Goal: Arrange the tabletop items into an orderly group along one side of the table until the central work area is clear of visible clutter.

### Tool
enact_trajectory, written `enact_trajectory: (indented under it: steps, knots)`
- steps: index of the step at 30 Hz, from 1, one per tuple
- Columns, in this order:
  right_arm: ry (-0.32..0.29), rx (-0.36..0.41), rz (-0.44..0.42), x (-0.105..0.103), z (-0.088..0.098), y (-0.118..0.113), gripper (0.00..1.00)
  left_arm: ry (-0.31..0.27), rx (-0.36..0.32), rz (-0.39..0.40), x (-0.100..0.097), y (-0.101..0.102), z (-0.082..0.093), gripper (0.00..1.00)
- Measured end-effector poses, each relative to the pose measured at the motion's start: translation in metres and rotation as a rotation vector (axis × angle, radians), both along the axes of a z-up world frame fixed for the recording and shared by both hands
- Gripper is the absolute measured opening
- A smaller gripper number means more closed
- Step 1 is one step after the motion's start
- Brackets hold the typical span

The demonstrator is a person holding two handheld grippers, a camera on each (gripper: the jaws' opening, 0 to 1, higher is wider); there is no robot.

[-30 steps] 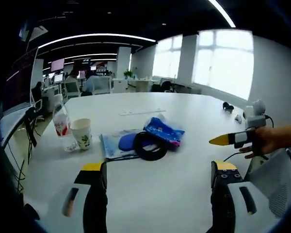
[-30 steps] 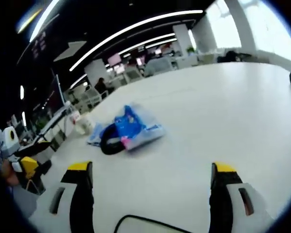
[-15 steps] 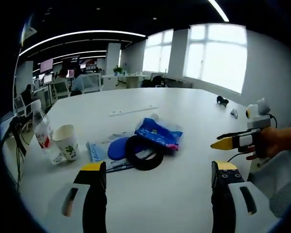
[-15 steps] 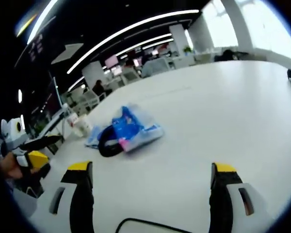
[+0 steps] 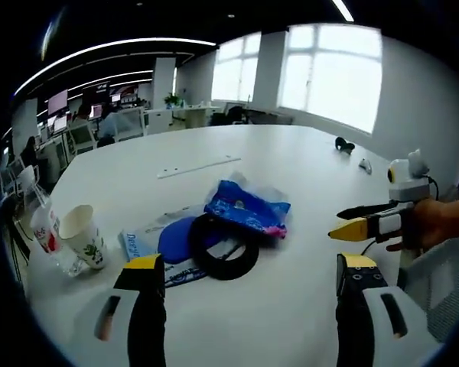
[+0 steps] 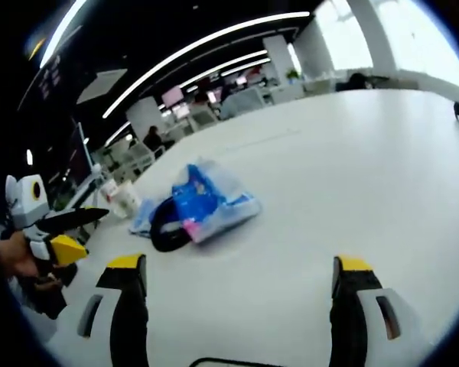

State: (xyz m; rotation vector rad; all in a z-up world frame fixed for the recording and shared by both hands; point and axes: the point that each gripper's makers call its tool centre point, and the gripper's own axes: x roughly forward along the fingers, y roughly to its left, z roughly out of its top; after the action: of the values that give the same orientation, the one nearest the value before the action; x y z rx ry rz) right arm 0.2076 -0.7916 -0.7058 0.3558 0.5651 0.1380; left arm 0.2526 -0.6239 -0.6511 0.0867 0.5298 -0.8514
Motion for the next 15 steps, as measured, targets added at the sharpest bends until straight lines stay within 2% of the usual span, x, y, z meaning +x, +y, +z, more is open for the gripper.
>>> enact_trajectory:
  steps: [5,10,15]
  knots:
    - [-0.029,0.040,-0.030,0.006,0.006,-0.003,0.99,0.006,-0.007,-0.023,0.016,-0.011,0.002,0.98]
    - [-0.008,0.044,-0.043,0.006,0.000,-0.007,0.98,0.014,-0.025,-0.039,0.034,-0.024,0.005,1.00]
    - [0.011,0.047,-0.049,0.008,-0.007,-0.006,0.98,0.035,-0.014,-0.067,0.047,-0.037,-0.001,1.00]
